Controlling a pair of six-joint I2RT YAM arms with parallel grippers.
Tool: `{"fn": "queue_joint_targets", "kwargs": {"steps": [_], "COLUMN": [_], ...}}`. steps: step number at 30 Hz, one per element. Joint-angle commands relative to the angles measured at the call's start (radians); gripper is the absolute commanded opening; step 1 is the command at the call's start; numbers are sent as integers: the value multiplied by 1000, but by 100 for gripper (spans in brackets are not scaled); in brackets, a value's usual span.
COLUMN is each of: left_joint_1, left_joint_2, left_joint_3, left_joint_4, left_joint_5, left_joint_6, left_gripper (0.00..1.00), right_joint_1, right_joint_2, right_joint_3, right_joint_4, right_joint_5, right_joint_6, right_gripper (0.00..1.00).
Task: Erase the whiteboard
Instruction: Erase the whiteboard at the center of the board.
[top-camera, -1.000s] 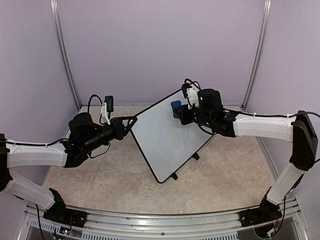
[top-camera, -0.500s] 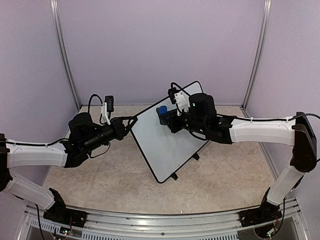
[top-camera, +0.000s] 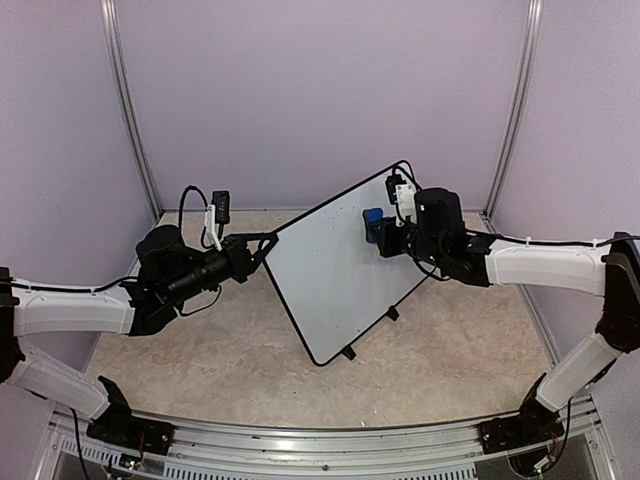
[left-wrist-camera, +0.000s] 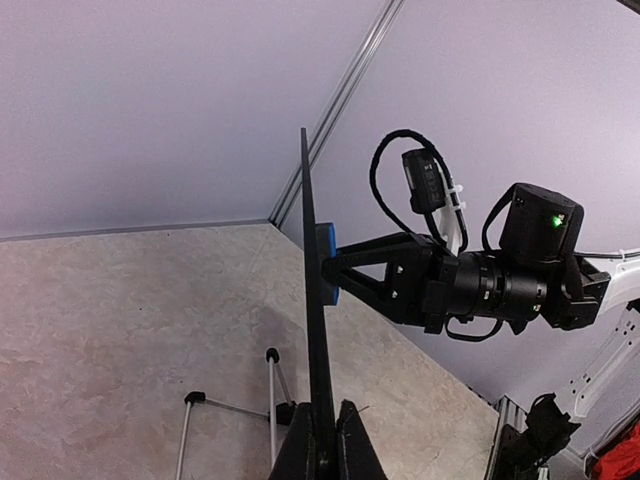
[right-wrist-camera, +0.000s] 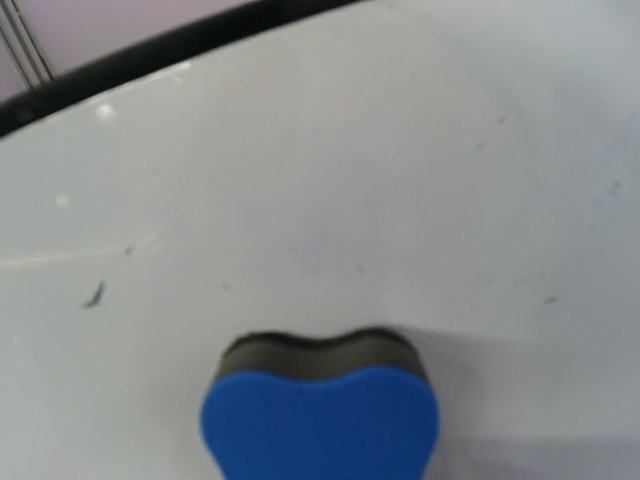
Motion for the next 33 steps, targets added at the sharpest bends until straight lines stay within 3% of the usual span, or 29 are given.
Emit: {"fn": "queue_joint_targets", "kwargs": {"steps": [1,7,18,27,33], "left_joint_1": [-49,-47,-46,-40,-39], "left_joint_2": [25,26,26,12,0], "left_joint_3": [-27,-26,-27,-32,-40], "left_joint_4": [-113,-116,-118,-122,-116], "left_joint_5": [173,173,166,143,135], "left_joint_6": [47,47,43,43,41], "left_gripper": [2,11,20,36,49], "right_joint_1": [4,11,4,-28,-55], "right_joint_2": [-31,-81,-230,-415,-405], "right_joint_3": [-38,-85,-211,-452,-558], "right_joint_4": [37,53,-7,-47,-47], "right_joint_5": [-51,-30,118,258,213], "right_joint_6": [9,40,67,270,388], "right_gripper": [26,26,26,28,31]}}
